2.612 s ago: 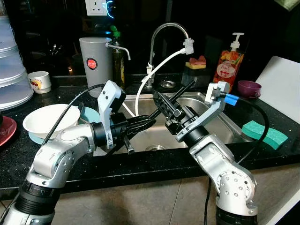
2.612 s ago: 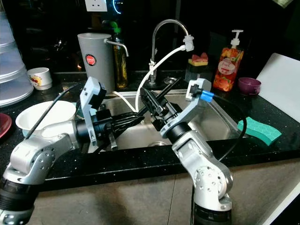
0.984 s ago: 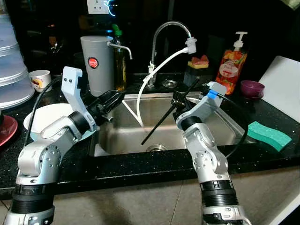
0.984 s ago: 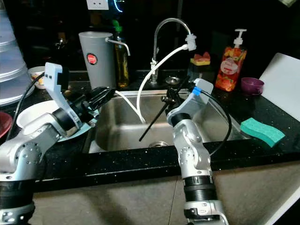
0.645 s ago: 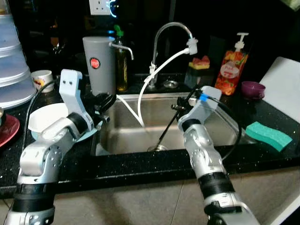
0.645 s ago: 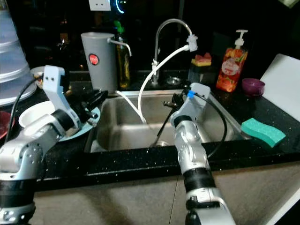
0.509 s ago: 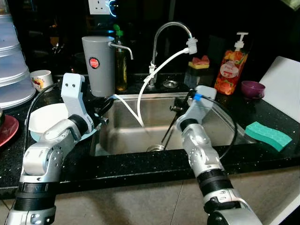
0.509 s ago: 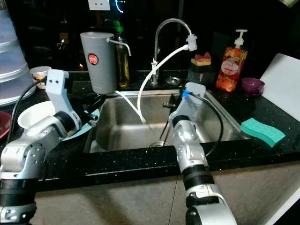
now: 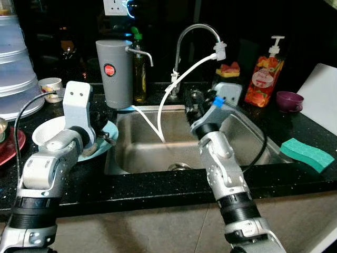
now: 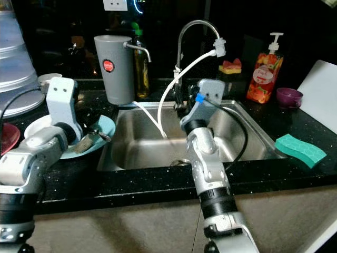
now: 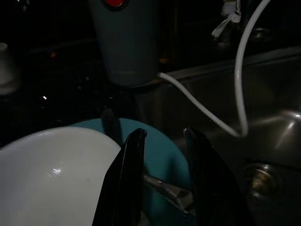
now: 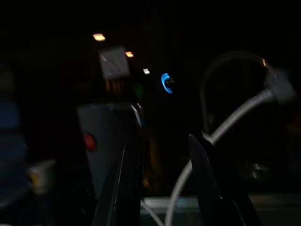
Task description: Kitchen organization
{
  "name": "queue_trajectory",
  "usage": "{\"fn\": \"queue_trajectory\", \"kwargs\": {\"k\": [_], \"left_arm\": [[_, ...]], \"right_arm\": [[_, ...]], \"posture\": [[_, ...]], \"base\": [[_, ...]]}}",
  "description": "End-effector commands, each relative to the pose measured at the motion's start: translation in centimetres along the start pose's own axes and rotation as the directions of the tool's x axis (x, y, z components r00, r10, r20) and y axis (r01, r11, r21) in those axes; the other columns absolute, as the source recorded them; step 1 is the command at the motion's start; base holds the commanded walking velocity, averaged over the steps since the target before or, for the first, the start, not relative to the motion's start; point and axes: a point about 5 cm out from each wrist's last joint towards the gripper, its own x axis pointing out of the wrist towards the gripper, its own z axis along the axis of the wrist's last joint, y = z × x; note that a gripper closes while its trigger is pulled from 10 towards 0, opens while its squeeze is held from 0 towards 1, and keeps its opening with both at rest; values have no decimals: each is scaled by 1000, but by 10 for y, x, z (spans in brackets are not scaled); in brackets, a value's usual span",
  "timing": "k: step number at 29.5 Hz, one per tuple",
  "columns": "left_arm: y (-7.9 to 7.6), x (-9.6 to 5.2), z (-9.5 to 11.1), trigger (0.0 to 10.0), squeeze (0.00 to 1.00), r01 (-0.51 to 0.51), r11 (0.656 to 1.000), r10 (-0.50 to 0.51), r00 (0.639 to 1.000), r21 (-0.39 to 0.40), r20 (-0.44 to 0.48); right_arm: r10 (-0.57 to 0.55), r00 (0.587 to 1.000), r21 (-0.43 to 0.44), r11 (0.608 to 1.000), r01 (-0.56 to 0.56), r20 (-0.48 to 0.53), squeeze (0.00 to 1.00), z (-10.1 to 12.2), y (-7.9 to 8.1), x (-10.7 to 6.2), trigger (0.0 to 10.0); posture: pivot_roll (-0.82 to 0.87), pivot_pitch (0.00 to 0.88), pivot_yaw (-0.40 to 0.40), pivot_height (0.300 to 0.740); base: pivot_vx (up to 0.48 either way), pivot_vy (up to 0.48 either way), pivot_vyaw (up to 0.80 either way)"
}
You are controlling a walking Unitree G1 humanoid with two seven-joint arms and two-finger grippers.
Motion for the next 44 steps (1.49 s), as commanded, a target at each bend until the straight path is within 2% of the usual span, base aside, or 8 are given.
{"fn": "queue_trajectory", "kwargs": {"k": [1, 10, 18, 33, 34, 39, 41, 44], "left_arm": [[-2, -2, 3, 10000, 0, 9, 999, -9, 1000, 48, 0], [6, -15, 6, 10000, 0, 96, 970, -95, 995, 222, -12], [18, -46, 3, 10000, 0, 382, 782, -320, 924, 493, -210], [60, -34, -24, 10000, 0, 259, 763, -72, 945, 592, -320], [60, -32, -22, 10000, 1000, 262, 764, -80, 946, 590, -315], [60, -27, -18, 10000, 1000, 251, 765, -81, 951, 593, -298], [59, -25, -18, 10000, 0, 267, 786, -107, 947, 557, -302], [59, -23, -26, 10000, 0, 298, 790, -125, 934, 535, -335]], "right_arm": [[22, 1000, 30, 999, -22, -2, 0, 3, 5, -7, 10000], [202, 966, -4, 979, -205, -165, 0, -19, 30, -51, 10000], [-28, 958, -145, 989, -14, -285, 0, -28, -10, -59, 10000], [-93, 956, -168, 985, 47, -277, 0, -20, -21, -56, 10000], [-94, 955, -160, 986, 50, -282, 0, -21, -21, -56, 10000], [-97, 952, -149, 987, 55, -290, 0, -23, -21, -58, 10000], [-97, 952, -147, 988, 56, -292, 0, -22, -21, -58, 10000], [-99, 951, -147, 987, 58, -292, 0, -22, -21, -57, 10000]], "posture": [[114, 67, -16, 740], [100, 67, -7, 740], [103, 58, -12, 740], [103, 49, -12, 740], [103, 49, -12, 740], [99, 54, -14, 740], [95, 56, -15, 740], [93, 56, -16, 740]], "base": [[0, 0, 0], [0, 0, 0], [0, 0, 0], [0, 0, 0], [0, 0, 0], [0, 0, 0], [0, 0, 0], [0, 0, 0]]}}
